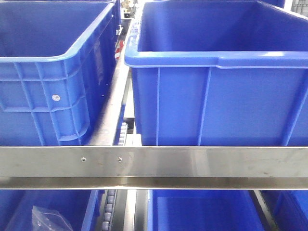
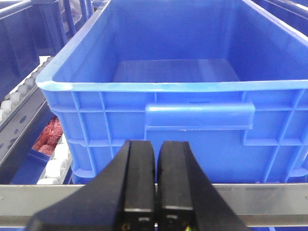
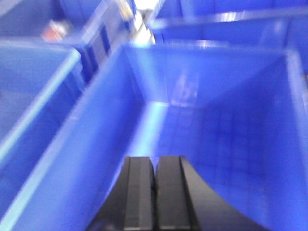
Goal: Pick red cube and place on left shelf
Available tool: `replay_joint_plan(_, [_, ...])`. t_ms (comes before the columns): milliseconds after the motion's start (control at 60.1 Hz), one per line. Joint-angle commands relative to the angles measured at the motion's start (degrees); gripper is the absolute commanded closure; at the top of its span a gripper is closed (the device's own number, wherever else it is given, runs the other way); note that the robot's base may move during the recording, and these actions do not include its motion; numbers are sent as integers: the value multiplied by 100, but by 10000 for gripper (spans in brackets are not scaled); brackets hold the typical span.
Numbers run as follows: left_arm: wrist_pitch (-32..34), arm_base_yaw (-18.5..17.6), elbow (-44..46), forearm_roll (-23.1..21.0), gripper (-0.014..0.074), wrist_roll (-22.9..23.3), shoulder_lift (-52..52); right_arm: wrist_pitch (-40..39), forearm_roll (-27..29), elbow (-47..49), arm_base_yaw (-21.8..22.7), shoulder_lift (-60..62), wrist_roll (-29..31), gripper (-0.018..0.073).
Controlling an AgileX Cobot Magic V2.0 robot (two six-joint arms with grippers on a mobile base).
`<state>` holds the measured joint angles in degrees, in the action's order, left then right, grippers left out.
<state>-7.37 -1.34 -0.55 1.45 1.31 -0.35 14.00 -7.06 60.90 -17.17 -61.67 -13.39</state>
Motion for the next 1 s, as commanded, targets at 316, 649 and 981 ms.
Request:
replay_joint_plan(316, [511,-4,-132,-7,495,12,-82,-788,-60,6,7,297,13,507])
replay_joint_plan(649, [511,-4,-132,-7,495,12,-82,-786,-235,-357,220,715,13,507])
replay_joint_plan(981, [511,-4,-132,-7,495,12,-82,-1690,-235,-3386,1169,2927,13,507])
